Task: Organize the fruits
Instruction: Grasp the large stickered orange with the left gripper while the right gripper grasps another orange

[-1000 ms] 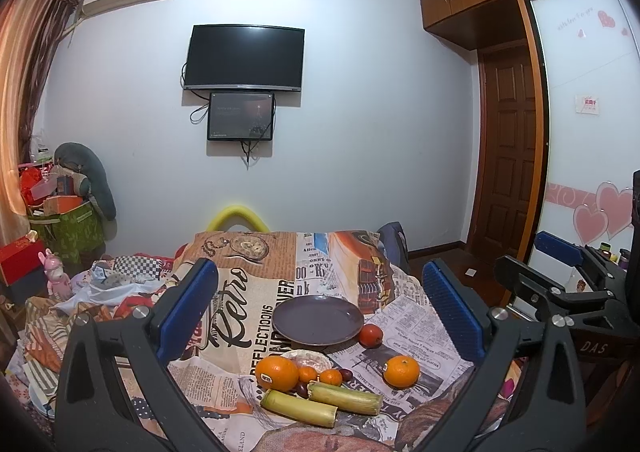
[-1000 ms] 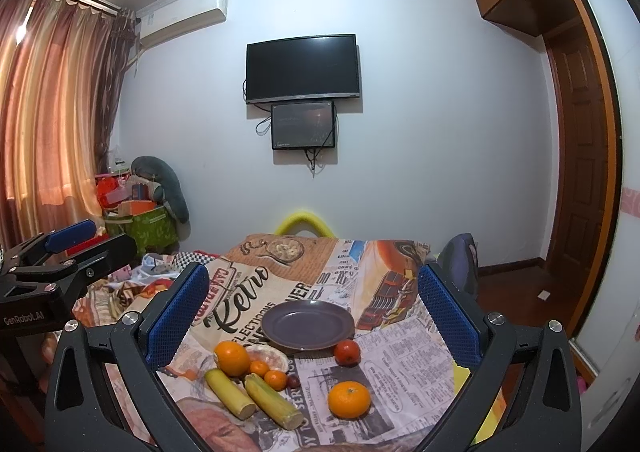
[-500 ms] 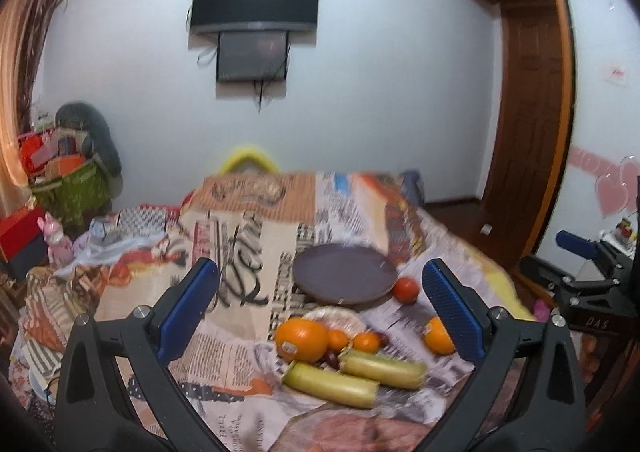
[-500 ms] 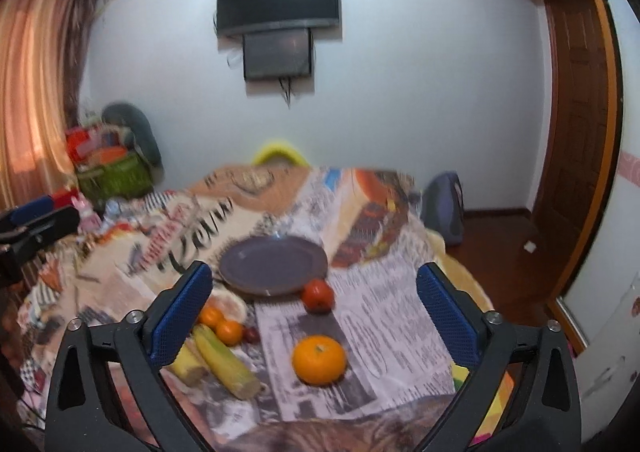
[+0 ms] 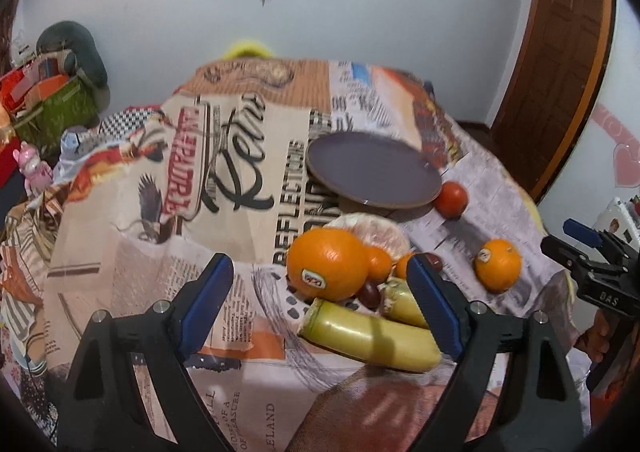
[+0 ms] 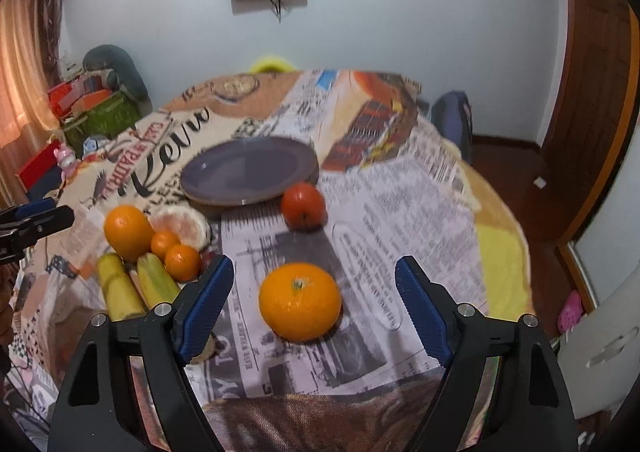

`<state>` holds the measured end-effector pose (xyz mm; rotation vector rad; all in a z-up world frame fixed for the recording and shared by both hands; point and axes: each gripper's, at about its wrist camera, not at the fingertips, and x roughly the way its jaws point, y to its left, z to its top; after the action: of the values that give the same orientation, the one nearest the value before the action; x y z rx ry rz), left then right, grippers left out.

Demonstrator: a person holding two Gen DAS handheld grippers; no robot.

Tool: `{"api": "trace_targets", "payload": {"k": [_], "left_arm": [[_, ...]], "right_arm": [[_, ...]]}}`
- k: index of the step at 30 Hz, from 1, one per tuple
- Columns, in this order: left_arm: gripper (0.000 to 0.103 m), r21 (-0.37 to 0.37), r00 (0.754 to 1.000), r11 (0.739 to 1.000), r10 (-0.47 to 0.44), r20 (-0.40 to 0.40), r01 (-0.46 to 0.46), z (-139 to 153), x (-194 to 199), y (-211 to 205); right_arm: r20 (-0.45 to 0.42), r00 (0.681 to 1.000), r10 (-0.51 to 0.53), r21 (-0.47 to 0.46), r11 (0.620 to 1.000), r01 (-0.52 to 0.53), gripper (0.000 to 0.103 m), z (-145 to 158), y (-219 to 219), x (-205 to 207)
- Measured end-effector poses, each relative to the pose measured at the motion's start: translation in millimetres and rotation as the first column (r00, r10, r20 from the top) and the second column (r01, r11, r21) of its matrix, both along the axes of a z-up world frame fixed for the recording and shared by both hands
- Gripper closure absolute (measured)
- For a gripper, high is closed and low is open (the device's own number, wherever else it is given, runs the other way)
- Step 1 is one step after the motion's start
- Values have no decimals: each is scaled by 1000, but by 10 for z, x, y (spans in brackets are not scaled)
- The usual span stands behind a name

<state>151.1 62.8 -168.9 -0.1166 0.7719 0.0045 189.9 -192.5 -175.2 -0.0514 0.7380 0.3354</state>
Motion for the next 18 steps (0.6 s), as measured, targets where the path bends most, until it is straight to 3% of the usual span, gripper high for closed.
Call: {"api": "trace_targets", "payload": {"k": [11, 18], "left_arm": [[14, -39, 994, 999, -11, -111, 7, -364, 340, -9], [14, -44, 992, 999, -11, -122, 6, -474, 472, -24]], "right_arm": [[-113, 993, 19, 6, 1000, -18, 22, -298, 76, 169], [-154, 987, 39, 5, 999, -39, 22, -440, 148, 255]]}}
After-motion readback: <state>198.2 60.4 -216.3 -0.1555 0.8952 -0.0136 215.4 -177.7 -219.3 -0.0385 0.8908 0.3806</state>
